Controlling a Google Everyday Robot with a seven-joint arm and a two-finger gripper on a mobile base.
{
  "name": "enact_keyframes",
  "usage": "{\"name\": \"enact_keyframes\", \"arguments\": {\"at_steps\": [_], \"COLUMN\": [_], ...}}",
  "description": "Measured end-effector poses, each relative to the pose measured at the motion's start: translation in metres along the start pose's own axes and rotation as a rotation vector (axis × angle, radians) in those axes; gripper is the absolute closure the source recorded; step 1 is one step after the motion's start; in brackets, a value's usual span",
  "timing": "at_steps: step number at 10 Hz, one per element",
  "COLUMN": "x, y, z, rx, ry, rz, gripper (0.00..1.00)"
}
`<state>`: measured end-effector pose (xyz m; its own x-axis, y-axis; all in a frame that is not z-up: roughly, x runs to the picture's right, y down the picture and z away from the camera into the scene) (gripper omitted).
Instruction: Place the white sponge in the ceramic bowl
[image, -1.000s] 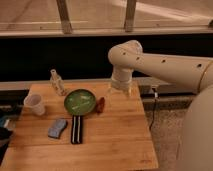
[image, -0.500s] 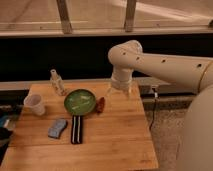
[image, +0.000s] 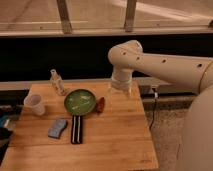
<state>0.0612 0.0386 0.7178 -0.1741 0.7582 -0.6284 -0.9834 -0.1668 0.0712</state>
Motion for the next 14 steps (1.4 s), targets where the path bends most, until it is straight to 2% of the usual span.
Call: {"name": "enact_keyframes", "arguments": {"at_steps": [3, 5, 6, 7, 9, 11, 13, 14], "x": [0.001, 0.002, 0.006, 0.015, 0.041, 0.081, 0.101, 0.097], "y": [0.049, 0.100, 0.134, 0.160, 0.195, 0.245, 0.264, 0.259], "z": [-0.004, -0.006, -0.006, -0.007, -0.006, -0.005, -0.006, -0.005], "rx": [-0.014, -0.032, -0.044, -0.052, -0.063, -0.094, -0.108, -0.103], "ry": [-0.008, -0.007, -0.003, 0.004, 0.018, 0.023, 0.026, 0.022], "rz": [-0.078, -0.145, -0.197, -0.244, -0.321, -0.368, -0.385, -0.378], "gripper": [0.35, 0.35, 0.35, 0.35, 0.35, 0.35, 0.35, 0.35]}}
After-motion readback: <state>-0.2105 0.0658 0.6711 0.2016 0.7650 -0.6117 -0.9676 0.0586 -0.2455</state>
